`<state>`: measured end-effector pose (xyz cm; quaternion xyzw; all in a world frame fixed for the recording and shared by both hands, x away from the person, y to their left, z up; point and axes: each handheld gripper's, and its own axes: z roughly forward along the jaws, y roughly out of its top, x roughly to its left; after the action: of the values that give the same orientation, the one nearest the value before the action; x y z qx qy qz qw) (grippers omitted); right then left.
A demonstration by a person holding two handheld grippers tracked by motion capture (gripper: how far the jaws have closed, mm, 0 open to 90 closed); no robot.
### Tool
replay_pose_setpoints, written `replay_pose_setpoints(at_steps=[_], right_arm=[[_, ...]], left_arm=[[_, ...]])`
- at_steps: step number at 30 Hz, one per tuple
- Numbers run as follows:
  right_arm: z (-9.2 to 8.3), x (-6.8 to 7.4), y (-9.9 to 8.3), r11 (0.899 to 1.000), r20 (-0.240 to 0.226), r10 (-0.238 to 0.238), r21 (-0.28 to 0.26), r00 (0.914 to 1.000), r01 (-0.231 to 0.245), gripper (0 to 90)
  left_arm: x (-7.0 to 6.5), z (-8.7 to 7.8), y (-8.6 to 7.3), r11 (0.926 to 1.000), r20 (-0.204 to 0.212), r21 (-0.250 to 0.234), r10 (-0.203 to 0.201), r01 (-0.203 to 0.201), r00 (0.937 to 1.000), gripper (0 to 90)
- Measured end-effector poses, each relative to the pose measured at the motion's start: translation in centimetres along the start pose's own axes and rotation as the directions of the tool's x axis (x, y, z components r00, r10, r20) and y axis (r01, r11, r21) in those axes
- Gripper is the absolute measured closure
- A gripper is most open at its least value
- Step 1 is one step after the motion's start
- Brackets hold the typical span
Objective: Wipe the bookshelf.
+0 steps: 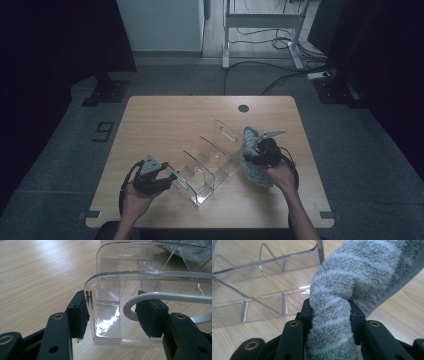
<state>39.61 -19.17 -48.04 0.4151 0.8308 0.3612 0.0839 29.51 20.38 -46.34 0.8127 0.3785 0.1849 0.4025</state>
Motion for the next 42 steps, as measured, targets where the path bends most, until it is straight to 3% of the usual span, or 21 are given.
replay_pose_setpoints(at_steps=[19,27,34,42], right_arm=[[3.5,-0.2,-0.5,0.996,0.038,0.001,0.087,0.9993,-0.004,67.7],[4.8,0.0,-0.9,0.991,0.071,-0.026,0.13,0.9971,0.017,67.4],[4.4,-0.2,-1.0,0.991,0.076,-0.016,0.133,0.997,0.006,67.3],[2.3,-0.7,-1.7,0.992,0.096,0.024,0.122,0.9951,-0.036,67.3]], left_arm=[[-0.1,0.1,0.0,0.9999,-0.003,-0.008,-0.007,0.007,1.0,45.0],[-0.1,0.1,-0.1,0.9999,-0.01,-0.012,-0.009,0.009,0.9999,45.0],[0.0,0.1,-0.2,0.9997,-0.019,-0.021,-0.016,0.016,0.9997,44.9],[0.0,0.1,-0.1,0.9997,-0.023,-0.018,-0.019,0.019,0.9995,45.0]])
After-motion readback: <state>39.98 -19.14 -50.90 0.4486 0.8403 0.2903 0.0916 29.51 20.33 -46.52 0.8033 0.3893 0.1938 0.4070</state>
